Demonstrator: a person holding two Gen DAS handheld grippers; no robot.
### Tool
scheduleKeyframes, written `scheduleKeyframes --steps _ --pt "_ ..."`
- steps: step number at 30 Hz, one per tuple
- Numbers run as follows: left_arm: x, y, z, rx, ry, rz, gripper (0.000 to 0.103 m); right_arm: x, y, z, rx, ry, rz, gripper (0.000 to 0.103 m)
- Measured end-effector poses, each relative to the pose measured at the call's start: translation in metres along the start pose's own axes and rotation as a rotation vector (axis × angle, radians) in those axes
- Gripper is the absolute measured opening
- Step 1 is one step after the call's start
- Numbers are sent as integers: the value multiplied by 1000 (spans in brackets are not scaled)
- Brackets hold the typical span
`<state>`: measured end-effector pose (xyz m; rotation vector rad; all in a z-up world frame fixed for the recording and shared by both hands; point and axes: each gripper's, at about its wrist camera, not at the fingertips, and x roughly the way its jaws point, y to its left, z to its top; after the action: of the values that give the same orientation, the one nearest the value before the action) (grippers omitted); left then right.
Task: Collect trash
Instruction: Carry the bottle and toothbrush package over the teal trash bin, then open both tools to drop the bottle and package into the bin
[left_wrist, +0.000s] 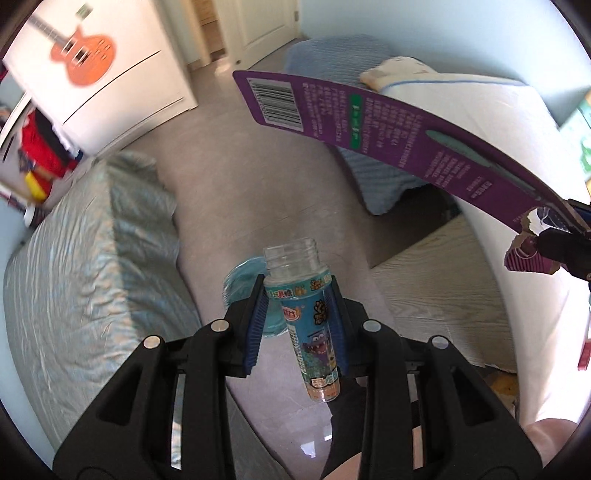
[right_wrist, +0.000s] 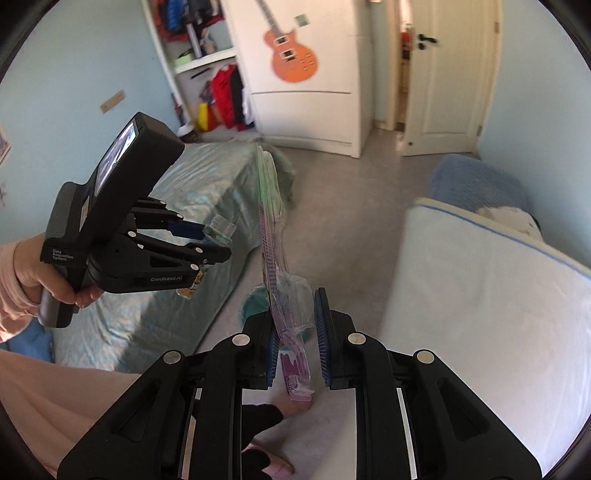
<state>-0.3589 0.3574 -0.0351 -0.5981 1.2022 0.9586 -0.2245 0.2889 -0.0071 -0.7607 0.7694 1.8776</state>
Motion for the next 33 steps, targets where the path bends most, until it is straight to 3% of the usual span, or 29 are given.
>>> scheduleKeyframes --steps 14,30,32,33 --pt "34 87 -16 -213 61 10 29 80 36 52 -144 163 132 19" --pt "67 111 -20 -263 114 -4 29 133 56 68 -187 265 200 19" --pt "72 112 -19 -245 117 12 38 136 55 72 -177 266 222 22" --pt "73 114 -19 -246 120 33 59 137 54 74 -180 256 218 23"
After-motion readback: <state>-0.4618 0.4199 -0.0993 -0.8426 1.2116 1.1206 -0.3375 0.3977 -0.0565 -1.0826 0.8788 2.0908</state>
